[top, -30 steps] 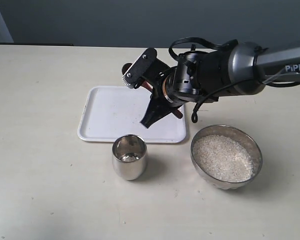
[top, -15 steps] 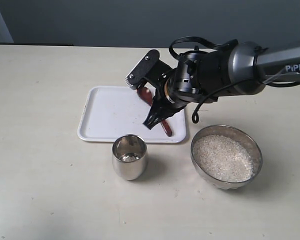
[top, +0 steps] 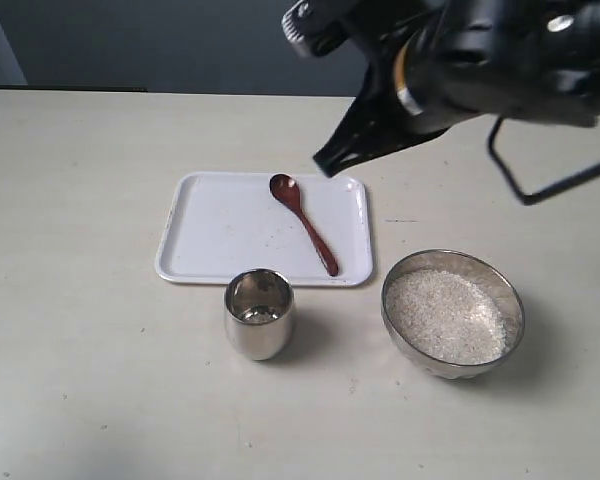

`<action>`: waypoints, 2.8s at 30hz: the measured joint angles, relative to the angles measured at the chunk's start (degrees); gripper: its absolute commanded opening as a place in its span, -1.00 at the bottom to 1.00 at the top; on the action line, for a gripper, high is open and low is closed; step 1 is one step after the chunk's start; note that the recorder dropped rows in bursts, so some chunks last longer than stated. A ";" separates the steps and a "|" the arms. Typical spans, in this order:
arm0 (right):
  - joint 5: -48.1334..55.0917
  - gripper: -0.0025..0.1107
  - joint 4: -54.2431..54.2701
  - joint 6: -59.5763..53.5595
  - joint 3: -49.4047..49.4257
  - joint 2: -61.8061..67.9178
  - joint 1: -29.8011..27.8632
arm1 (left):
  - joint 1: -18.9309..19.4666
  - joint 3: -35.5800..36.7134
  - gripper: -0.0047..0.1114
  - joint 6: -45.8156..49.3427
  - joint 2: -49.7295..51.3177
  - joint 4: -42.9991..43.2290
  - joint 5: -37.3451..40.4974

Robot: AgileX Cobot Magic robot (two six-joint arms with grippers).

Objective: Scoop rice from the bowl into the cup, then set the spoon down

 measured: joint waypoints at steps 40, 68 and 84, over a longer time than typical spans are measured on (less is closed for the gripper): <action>1.19 -0.97 6.60 7.51 7.80 -42.60 -13.73 | 0.00 0.00 -0.91 0.00 0.00 0.00 0.00; -45.65 -0.97 32.02 -6.67 67.16 -86.31 -56.39 | 0.00 0.00 -0.91 0.00 0.00 0.00 0.00; -37.22 -0.97 45.80 -13.78 67.19 -86.96 -56.39 | 0.00 0.00 -0.91 0.00 0.00 0.00 0.00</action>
